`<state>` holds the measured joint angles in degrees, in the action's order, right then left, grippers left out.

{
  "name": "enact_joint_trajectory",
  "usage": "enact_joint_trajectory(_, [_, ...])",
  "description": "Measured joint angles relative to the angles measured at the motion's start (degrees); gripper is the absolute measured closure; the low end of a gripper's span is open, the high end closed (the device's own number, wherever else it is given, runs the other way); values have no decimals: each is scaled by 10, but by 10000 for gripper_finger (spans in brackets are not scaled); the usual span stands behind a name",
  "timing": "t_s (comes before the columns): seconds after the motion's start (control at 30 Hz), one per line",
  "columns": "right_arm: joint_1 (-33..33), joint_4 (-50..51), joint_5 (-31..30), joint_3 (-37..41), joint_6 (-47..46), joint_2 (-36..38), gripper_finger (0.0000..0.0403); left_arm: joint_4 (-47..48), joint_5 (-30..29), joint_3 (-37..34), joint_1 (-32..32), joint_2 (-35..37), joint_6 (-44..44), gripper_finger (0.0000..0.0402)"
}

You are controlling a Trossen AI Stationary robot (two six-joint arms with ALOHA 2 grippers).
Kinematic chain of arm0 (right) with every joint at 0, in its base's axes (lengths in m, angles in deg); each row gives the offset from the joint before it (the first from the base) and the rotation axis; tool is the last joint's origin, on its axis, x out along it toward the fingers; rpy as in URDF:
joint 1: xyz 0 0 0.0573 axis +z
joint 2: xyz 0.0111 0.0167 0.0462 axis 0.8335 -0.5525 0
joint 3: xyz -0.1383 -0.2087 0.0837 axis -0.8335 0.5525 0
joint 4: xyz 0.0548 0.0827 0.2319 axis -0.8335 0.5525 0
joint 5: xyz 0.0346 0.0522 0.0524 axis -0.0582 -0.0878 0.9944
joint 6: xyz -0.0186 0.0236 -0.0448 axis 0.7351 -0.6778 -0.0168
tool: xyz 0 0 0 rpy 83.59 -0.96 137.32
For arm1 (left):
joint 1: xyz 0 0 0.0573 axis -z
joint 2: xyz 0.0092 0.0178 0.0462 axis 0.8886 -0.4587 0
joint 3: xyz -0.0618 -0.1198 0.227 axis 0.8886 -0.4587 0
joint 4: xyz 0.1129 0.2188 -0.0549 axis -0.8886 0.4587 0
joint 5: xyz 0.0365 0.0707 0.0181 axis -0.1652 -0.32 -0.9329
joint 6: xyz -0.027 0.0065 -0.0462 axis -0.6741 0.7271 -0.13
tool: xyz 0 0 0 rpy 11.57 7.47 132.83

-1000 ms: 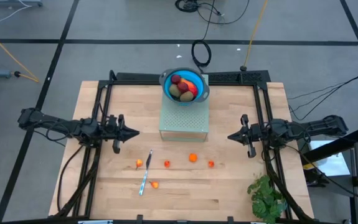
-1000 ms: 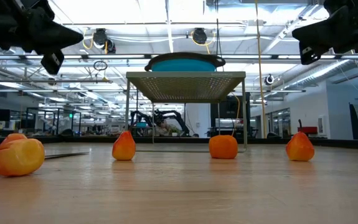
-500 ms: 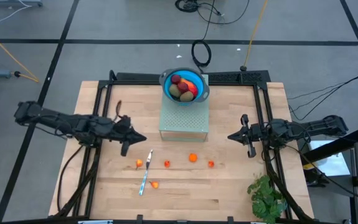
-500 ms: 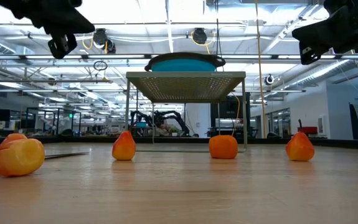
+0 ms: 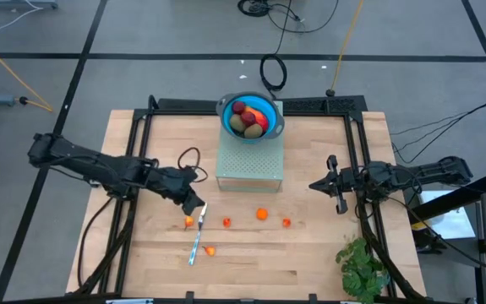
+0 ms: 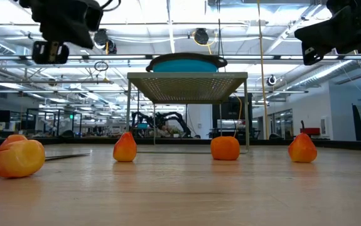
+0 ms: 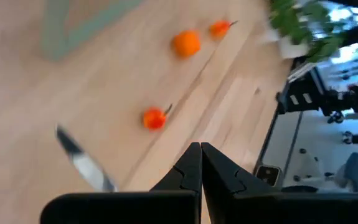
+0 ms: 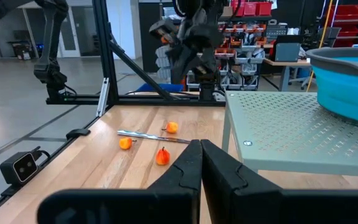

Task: Pick & Place Fruit
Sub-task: Put the left Pear into the blue strainer bowl on the shelf

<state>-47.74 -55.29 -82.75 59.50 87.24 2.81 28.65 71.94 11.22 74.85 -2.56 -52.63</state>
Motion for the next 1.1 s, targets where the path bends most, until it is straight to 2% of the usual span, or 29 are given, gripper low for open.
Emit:
enact_joint_trajectory(0.3, [0, 0, 0, 0, 0, 0, 403, 136, 33, 57, 38, -72, -127, 400])
enact_joint_trajectory(0.6, [0, 0, 0, -1, 0, 0, 403, 197, 47, 82, 72, -103, -210, 400])
enact_joint_trajectory(0.87, [0, 0, 0, -1, 0, 0, 403, 270, 28, 82, 79, -103, -233, 400])
enact_joint_trajectory(1.1, [0, 0, 0, -1, 0, 0, 403, 262, -10, 82, 78, -103, -172, 394])
